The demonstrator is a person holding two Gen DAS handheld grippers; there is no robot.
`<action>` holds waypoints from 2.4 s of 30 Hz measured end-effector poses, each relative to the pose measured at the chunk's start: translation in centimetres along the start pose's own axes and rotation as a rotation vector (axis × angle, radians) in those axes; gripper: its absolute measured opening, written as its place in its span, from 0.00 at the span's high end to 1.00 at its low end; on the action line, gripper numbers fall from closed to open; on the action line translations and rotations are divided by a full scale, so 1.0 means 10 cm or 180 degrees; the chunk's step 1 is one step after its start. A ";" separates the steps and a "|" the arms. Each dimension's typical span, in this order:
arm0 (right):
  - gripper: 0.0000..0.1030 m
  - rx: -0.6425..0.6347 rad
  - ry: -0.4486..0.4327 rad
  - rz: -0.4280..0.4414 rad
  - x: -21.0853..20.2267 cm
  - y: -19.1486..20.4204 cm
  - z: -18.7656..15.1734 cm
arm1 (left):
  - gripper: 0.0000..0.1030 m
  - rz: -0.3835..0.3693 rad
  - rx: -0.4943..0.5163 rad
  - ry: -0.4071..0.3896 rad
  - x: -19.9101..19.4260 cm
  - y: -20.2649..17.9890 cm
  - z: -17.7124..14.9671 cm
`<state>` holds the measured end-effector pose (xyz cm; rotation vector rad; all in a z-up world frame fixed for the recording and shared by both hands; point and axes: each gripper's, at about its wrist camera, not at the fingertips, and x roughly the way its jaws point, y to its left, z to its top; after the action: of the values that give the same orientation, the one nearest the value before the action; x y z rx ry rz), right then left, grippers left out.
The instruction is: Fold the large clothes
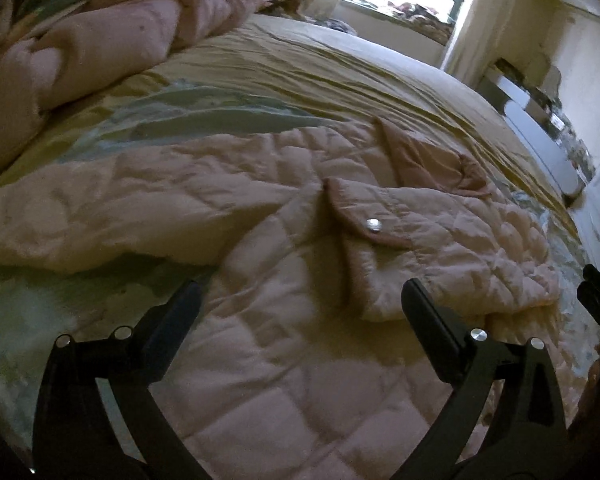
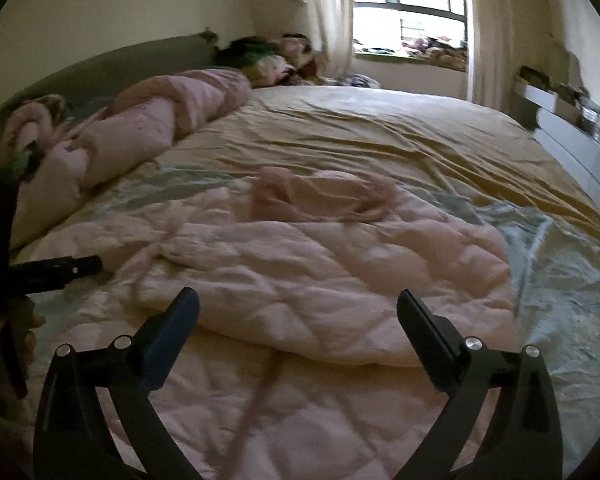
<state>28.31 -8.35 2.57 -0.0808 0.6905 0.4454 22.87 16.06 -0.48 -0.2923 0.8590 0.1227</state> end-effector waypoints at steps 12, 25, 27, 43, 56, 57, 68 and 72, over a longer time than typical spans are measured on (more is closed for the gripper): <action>0.04 -0.0455 -0.0091 0.0451 0.10 1.11 0.29 | 0.09 0.0291 -0.0368 -0.0174 -0.39 0.82 -0.16; 0.04 -0.0850 -0.0014 0.0733 0.37 2.14 0.38 | 0.09 0.0431 -0.0699 -0.0256 -0.53 1.66 -0.31; 0.04 -0.0887 0.0003 0.0763 0.41 2.24 0.37 | 0.09 0.0435 -0.0764 -0.0266 -0.53 1.77 -0.33; 0.04 -0.1199 0.0218 0.0948 0.82 3.00 0.27 | 0.09 0.0532 -0.1134 -0.0229 -0.36 2.47 -0.41; 0.04 -0.1116 0.0284 0.1007 0.99 3.12 0.25 | 0.09 0.0351 -0.1655 -0.0202 -0.04 3.07 -0.36; 0.04 -0.1105 0.0286 0.1000 0.99 3.11 0.25 | 0.09 0.0331 -0.1677 -0.0215 -0.02 3.10 -0.33; 0.04 -0.1007 0.0291 0.0895 1.02 2.93 0.25 | 0.09 0.0104 -0.2069 -0.0456 0.15 3.47 -0.08; 0.04 -0.0948 0.0306 0.0846 0.99 2.85 0.26 | 0.09 0.0061 -0.2235 -0.0574 0.17 3.62 -0.07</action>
<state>24.57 21.63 0.35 -0.2952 0.7284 0.8025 15.37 50.35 -9.54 -0.9154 0.6152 0.4644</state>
